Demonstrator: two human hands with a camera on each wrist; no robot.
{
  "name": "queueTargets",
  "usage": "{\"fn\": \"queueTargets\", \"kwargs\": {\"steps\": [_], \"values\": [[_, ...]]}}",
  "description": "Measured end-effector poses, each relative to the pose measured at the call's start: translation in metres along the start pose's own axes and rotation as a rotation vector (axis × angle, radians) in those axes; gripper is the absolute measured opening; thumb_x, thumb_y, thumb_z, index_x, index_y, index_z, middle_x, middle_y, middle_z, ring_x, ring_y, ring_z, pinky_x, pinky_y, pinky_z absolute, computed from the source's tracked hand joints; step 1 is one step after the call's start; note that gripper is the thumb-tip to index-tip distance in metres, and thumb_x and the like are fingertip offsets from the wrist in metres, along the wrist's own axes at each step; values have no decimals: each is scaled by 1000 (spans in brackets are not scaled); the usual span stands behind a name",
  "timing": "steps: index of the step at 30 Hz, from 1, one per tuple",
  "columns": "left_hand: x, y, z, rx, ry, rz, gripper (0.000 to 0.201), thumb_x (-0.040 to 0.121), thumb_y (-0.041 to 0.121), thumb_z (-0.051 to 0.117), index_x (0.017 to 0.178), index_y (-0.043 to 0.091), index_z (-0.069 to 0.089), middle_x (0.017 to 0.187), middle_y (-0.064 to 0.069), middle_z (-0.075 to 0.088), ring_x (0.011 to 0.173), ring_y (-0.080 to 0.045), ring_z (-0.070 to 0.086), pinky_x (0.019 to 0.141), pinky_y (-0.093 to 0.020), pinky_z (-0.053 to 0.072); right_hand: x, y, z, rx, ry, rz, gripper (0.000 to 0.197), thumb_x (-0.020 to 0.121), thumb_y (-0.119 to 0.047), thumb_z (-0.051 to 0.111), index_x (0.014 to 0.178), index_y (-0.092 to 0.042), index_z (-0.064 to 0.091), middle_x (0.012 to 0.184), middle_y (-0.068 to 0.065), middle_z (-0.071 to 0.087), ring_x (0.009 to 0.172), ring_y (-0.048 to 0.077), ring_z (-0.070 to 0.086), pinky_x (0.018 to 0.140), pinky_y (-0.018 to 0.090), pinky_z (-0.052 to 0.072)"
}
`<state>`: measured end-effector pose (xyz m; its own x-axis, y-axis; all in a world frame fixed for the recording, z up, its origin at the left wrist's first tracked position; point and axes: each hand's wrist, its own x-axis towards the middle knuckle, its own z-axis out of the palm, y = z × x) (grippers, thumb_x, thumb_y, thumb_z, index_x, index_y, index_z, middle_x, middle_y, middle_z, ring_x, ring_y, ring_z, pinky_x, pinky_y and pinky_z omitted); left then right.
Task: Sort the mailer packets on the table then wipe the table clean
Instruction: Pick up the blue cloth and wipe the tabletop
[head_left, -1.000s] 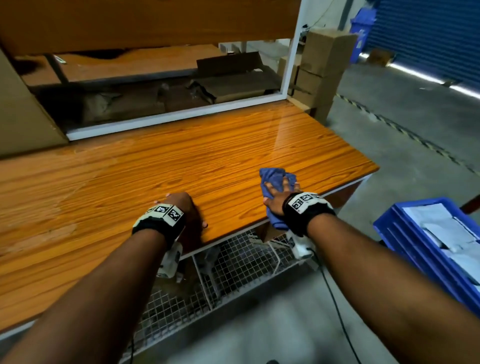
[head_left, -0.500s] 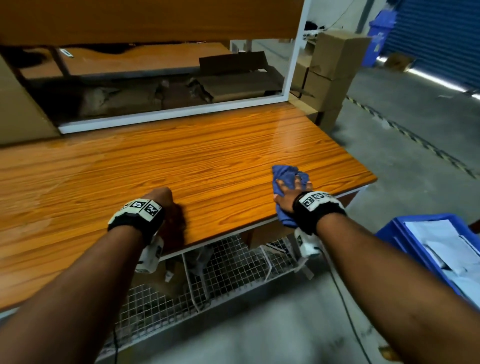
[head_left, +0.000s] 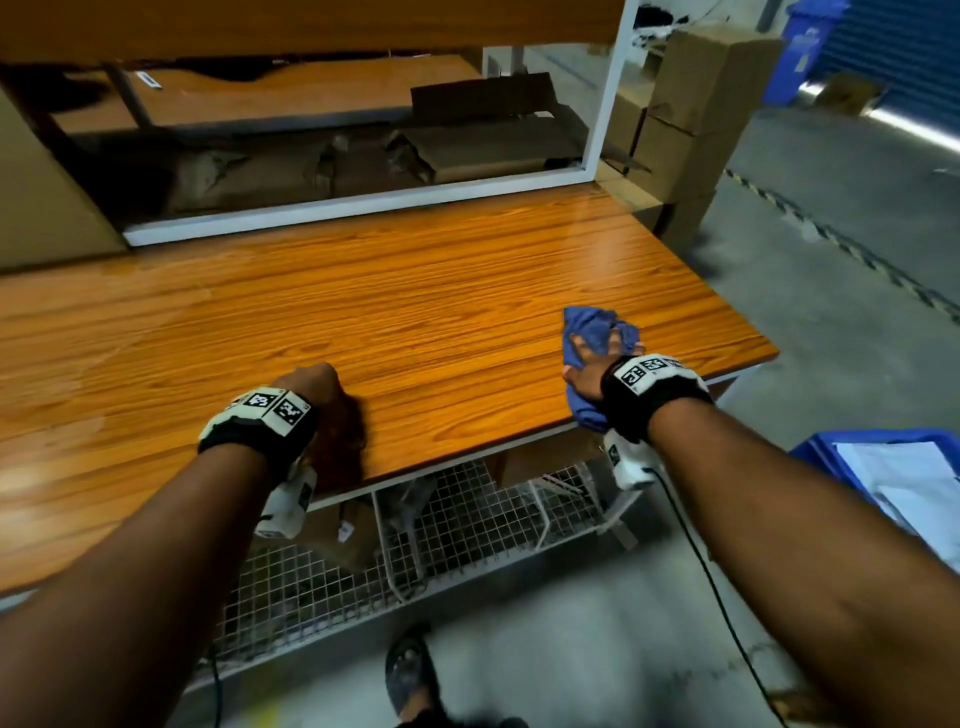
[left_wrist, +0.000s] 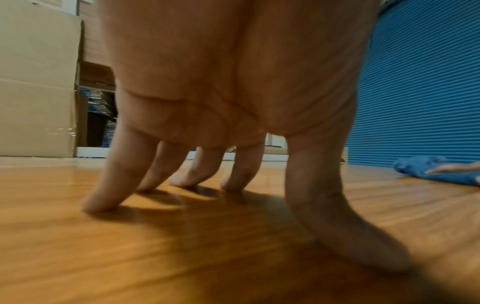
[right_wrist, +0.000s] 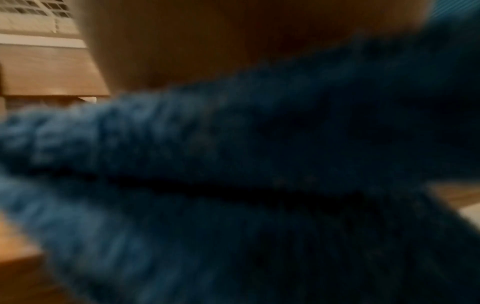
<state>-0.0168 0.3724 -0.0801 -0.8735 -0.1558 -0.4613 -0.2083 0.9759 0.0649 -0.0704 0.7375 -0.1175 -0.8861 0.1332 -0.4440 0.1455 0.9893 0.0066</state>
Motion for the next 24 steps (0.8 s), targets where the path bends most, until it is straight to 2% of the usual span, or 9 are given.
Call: {"fn": "queueTargets", "kwargs": {"steps": [5,7,9,11,13,15,17,18,24], "values": [[8,20,-8,88,-9,14,24,88,32,64,81,10,60,102,-14,68,87,-28,62,71,-32,47,-18,-87,19,-60,-38,-278,69,87,-72,27,143,-55,-9,153,0,-34,141,43,-23,115,59,-5],[15,25,-14,82,43,58,25,91,31,59,109,16,65,121,-13,63,106,-30,61,86,-35,47,-29,-110,20,-68,-42,-340,65,92,-65,32,145,-54,-4,156,0,-29,142,42,-22,116,56,-5],[29,24,-18,74,75,77,48,92,29,56,139,20,48,141,-15,48,129,-32,47,106,-42,37,-22,-108,14,-116,-43,-383,64,93,-63,32,147,-52,-2,157,5,-25,143,39,-21,116,55,-6],[38,21,-24,67,41,64,67,92,32,60,150,22,29,151,-19,32,139,-34,32,114,-48,25,0,-81,7,-124,-37,-315,68,89,-70,26,146,-52,-6,156,6,-27,143,38,-21,116,56,-5],[46,11,-28,57,-6,22,80,91,36,62,153,26,14,156,-25,12,145,-40,12,116,-55,14,22,-50,-3,-77,-42,-158,72,84,-76,23,145,-53,-9,156,4,-29,144,40,-18,116,59,-1],[56,-5,-24,72,-33,-24,101,79,58,67,152,35,0,157,-25,-6,144,-46,-5,114,-62,3,33,-41,-10,-45,-35,-85,70,87,-73,25,145,-53,-9,155,4,-30,144,42,-17,116,58,1],[68,-16,-15,125,-51,-29,145,37,93,59,151,36,-11,157,-22,-13,142,-46,-15,109,-70,-1,29,-66,-9,-49,-45,-139,72,84,-72,26,144,-53,-11,155,5,-31,143,43,-18,116,59,2],[73,-19,-12,131,-63,-23,159,19,98,54,150,36,-13,157,-21,-15,141,-48,-17,108,-71,1,24,-88,-4,-65,-51,-195,73,84,-72,27,144,-53,-11,155,5,-32,142,43,-21,115,60,0],[77,-7,-25,103,-148,-61,144,45,75,78,147,41,-18,153,-17,-30,138,-55,-12,109,-68,10,-5,-179,12,-113,-79,-388,66,92,-64,34,145,-55,-4,156,-1,-29,141,44,-22,115,59,-1]]}}
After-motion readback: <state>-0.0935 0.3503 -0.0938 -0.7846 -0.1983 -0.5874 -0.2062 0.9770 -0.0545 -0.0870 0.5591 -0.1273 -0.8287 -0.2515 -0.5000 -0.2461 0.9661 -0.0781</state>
